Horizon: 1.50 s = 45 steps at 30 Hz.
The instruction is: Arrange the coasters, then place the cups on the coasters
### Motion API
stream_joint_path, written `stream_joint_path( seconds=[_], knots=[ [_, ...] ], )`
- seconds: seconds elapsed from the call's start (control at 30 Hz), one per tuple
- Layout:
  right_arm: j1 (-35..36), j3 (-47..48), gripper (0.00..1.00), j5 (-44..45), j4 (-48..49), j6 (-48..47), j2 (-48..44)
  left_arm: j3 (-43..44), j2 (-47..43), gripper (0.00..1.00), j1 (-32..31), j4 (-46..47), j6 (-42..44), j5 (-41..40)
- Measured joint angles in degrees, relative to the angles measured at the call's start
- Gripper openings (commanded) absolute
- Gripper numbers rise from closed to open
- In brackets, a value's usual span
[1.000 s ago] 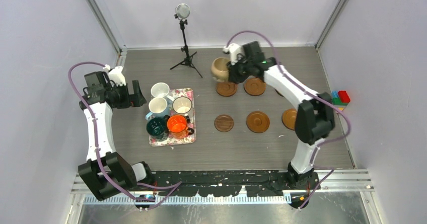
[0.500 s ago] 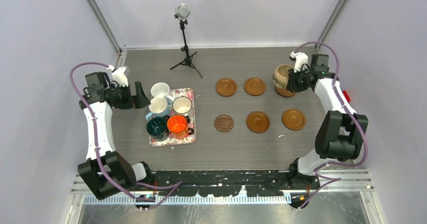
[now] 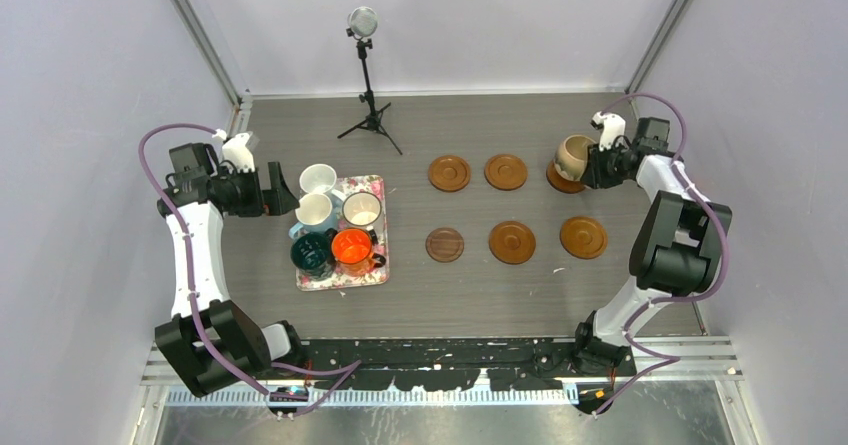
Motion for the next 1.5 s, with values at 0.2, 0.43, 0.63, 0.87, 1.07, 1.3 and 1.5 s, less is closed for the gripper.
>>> stream_joint_path(
  seconds=[0.2,0.43,0.63,0.87,1.07,1.3,1.5],
  knots=[
    [0.0,-0.6,0.0,-1.0,2.7,-1.4,1.9,0.0,0.2,1.0,0.0,0.0,0.0,-0.2],
    [0.0,-2.9,0.01,-1.7,6.2,-3.2,3.0,0.0,0.8,1.0,0.0,0.0,0.0,-0.5],
    [0.0,-3.7,0.1,-1.8,7.8,-5.0,3.1,0.0,1.3,1.0,0.0,0.0,0.0,-0.9],
    [-0.4,-4.0,0.21,-1.9,8.1,-6.8,3.0,0.0,1.4,1.0,0.0,0.0,0.0,-1.0],
    [-1.0,-4.2,0.42,-2.3,8.0,-7.8,3.0,0.0,1.4,1.0,0.0,0.0,0.0,-1.1],
    [-1.9,-4.2,0.62,-2.2,6.3,-8.8,2.9,0.0,1.5,1.0,0.0,0.0,0.0,-1.1],
    [-1.9,-3.8,0.73,-2.1,2.9,-9.1,1.5,-0.1,1.8,1.0,0.0,0.0,0.0,-1.1]
  ],
)
